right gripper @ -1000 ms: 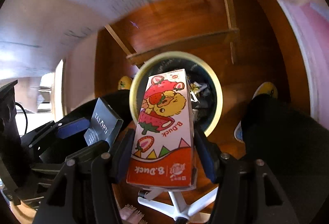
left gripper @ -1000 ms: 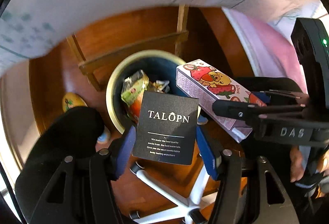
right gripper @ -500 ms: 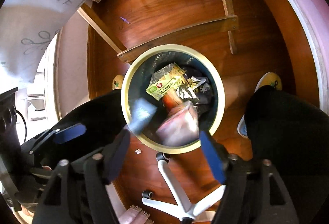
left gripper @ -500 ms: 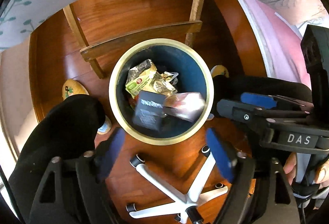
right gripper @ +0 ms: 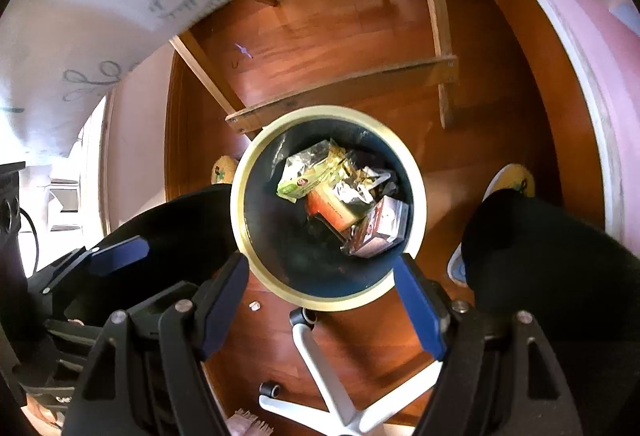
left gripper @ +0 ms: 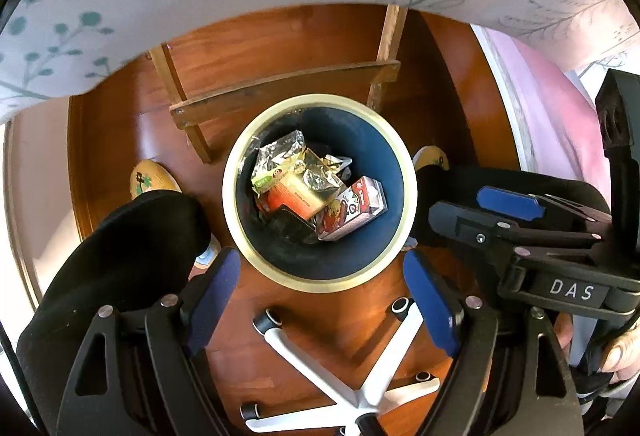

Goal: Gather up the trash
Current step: 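Open both tools to drop the card and carton into the bin, then raise both tools back up toward the tissue and paper on the table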

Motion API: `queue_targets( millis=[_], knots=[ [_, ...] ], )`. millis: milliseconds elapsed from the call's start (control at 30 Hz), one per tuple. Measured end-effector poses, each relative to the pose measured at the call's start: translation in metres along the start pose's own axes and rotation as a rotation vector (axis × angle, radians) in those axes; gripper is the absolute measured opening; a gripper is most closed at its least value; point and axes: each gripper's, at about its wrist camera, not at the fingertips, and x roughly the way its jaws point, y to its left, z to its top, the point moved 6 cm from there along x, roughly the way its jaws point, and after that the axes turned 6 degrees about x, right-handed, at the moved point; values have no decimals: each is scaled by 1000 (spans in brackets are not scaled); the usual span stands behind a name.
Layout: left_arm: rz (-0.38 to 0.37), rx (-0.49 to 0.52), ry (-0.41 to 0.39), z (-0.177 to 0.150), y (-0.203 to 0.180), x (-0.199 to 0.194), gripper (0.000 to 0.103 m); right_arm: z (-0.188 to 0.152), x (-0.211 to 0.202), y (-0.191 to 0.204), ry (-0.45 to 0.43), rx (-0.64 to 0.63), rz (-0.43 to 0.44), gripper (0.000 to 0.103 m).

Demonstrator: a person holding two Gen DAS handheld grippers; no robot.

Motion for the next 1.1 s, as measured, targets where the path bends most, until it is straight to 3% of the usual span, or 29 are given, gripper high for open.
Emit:
queue_targets(
  millis=[333,567,833,1100],
  knots=[
    [-6,-40,-46,-10,2,-31,82,-5,-29,10,-35,-50,-6,75],
    [55,-6,-79,-26,0,-69,82,-12,-67,21,-93,-129,-12,75],
    [86,45,-213,-31,-15,-152,82,-27,-124,43,-147,-284,-13,75],
    [72,46,-415,-8,-29,-249,82,-32,-212,79,-333,-473,-24,75]
  ],
)
